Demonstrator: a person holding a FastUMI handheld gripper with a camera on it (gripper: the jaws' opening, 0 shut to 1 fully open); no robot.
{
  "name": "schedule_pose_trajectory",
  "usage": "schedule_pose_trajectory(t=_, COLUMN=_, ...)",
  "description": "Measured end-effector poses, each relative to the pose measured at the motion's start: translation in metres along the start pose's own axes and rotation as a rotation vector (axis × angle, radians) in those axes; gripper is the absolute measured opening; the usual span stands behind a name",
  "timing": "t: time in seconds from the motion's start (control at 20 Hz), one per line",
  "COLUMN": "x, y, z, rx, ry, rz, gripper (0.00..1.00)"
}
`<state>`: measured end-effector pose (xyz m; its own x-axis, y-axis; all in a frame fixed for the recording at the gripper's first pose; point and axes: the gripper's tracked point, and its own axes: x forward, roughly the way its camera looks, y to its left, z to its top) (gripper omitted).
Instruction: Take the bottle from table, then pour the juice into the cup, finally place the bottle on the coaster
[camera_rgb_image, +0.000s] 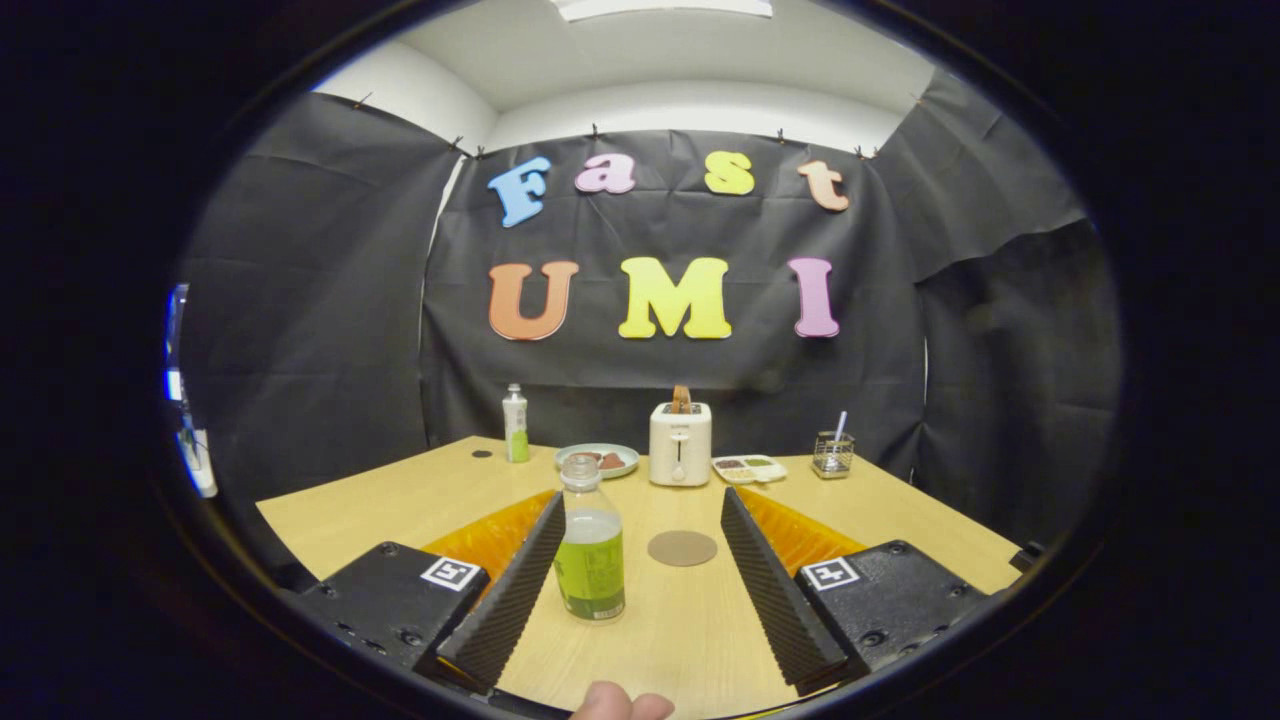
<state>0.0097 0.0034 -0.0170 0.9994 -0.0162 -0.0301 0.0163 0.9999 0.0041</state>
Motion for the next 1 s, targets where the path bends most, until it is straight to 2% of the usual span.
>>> schedule_pose_trajectory(t=0.5, x=0.039, y=0.025, z=-0.047, rx=0.013, ry=0.084, rz=0.024, gripper=1.0)
schedule_pose_trajectory(t=1.0, x=0.085, y=0.043, z=-0.088, rx=0.018, ry=0.202, rz=0.001, gripper=1.0)
